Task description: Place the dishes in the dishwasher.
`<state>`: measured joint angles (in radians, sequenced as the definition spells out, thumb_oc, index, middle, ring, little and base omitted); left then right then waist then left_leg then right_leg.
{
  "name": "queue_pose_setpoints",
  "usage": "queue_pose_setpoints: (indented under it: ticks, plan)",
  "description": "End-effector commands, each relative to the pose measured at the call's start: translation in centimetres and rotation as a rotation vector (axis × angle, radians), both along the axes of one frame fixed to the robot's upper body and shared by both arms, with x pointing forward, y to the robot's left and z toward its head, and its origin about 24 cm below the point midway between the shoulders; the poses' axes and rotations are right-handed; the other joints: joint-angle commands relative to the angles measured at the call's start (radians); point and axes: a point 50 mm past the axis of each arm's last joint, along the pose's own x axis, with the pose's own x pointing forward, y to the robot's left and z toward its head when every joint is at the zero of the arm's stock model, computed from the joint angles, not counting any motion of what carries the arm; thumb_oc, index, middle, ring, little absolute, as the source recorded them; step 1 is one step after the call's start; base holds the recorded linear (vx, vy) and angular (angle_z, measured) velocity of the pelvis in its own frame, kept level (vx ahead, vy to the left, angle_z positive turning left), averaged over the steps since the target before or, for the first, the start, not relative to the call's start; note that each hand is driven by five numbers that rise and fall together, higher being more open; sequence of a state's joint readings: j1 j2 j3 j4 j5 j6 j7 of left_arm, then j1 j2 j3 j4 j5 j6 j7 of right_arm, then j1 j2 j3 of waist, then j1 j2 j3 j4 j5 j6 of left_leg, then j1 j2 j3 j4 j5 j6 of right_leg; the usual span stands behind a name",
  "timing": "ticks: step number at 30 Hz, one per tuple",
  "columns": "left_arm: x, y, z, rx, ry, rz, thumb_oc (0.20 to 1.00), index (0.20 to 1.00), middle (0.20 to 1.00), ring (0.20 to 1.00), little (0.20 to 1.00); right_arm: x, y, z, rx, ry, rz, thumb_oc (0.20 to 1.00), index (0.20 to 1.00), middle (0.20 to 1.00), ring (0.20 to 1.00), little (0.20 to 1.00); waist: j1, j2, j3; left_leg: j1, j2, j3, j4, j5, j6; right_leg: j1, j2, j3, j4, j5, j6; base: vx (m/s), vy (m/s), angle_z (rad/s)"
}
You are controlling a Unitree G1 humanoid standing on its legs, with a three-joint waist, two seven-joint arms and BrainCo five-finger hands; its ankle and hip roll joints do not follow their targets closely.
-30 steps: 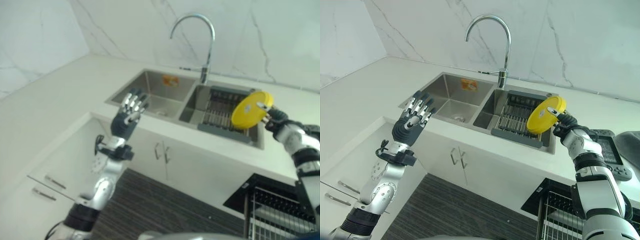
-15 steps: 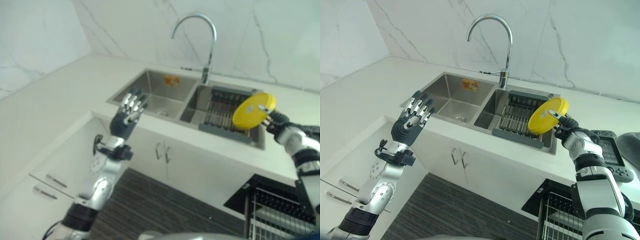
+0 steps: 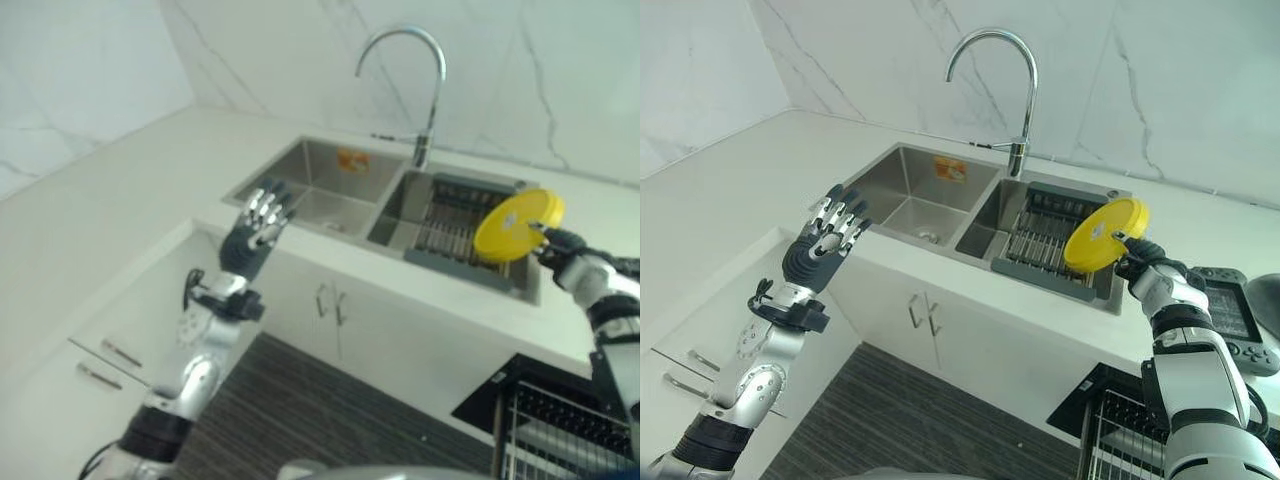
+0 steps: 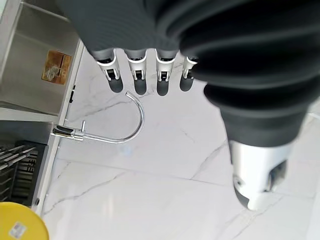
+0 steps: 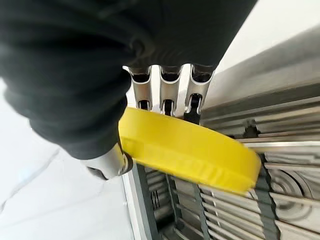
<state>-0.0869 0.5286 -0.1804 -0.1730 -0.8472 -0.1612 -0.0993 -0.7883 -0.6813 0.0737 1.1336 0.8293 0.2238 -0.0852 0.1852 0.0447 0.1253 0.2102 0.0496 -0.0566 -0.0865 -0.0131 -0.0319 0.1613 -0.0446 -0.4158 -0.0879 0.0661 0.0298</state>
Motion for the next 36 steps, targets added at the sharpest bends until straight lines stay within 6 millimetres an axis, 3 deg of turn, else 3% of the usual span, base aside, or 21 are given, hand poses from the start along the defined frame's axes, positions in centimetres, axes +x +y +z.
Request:
queue_pose_setpoints:
  ticks: [1,5,15,23,29,33,36]
  plan:
    - [-0.1,0.6,0.7,0.055,-0.034,-0.006,1.0,1.0,1.0,1.0,1.0,2.0,-0.5,6.1,-0.052,-0.193,0.003,0.2,0.2,0.2,0.2,0.2,0.043,-0.048,-0.026,-0.033,-0.035,0.067,-0.001,-0.019,-0.002,0.081,0.006,0.048,0.001,-0.114,0.014,0.06,-0.049,0.07]
    - [-0.2,0.8,0.4,0.072,-0.014,-0.005,1.0,1.0,1.0,1.0,1.0,1.9,-0.9,6.4,-0.077,-0.186,-0.03,0.2,0.2,0.2,0.2,0.2,0.048,-0.041,-0.023,-0.035,-0.033,0.061,-0.001,-0.018,-0.004,0.079,0.005,0.044,0.001,-0.115,0.015,0.02,-0.026,0.07]
    - [-0.5,0.4,0.3,0.051,-0.019,-0.012,1.0,1.0,1.0,1.0,1.0,2.5,0.3,7.0,-0.096,-0.303,-0.019,0.2,0.2,0.2,0.2,0.2,0.038,-0.041,-0.027,-0.031,-0.029,0.074,-0.001,-0.019,-0.004,0.08,0.005,0.049,0.001,-0.115,0.016,-0.03,0.022,0.0]
    - [-1.2,0.4,-0.6,0.033,-0.018,-0.018,1.0,1.0,1.0,1.0,1.0,2.5,1.4,9.9,-0.078,-0.52,0.023,0.2,0.2,0.2,0.2,0.2,0.015,-0.055,-0.027,-0.032,-0.025,0.081,-0.001,-0.019,-0.005,0.072,0.011,0.072,0.001,-0.111,0.016,-0.05,0.031,-0.02]
    - [-1.7,0.3,-1.0,0.023,-0.028,-0.036,1.0,1.0,1.0,1.0,1.0,1.7,1.4,11.7,0.088,-0.728,0.016,0.2,0.2,0.2,0.2,0.2,-0.006,-0.061,-0.026,-0.031,-0.021,0.088,-0.001,-0.024,-0.003,0.063,0.019,0.097,0.001,-0.11,0.017,-0.05,-0.012,-0.1]
    - [-2.1,0.4,-1.4,0.008,-0.024,-0.032,1.0,1.0,1.0,1.0,1.0,1.2,2.7,11.7,0.168,-0.824,0.059,0.2,0.2,0.2,0.2,0.2,-0.025,-0.061,-0.025,-0.021,-0.018,0.111,-0.001,-0.03,0.001,0.058,0.027,0.119,0.001,-0.107,0.016,0.0,-0.008,-0.09]
    - [-2.6,0.6,-1.4,-0.009,-0.034,-0.029,1.0,1.0,1.0,1.0,1.0,-0.3,3.8,10.8,0.198,-0.878,0.086,0.2,0.2,0.2,0.2,0.2,-0.053,-0.061,-0.019,-0.012,-0.016,0.17,0.004,-0.022,0.003,0.049,0.029,0.139,0.001,-0.102,0.017,-0.01,0.034,-0.22]
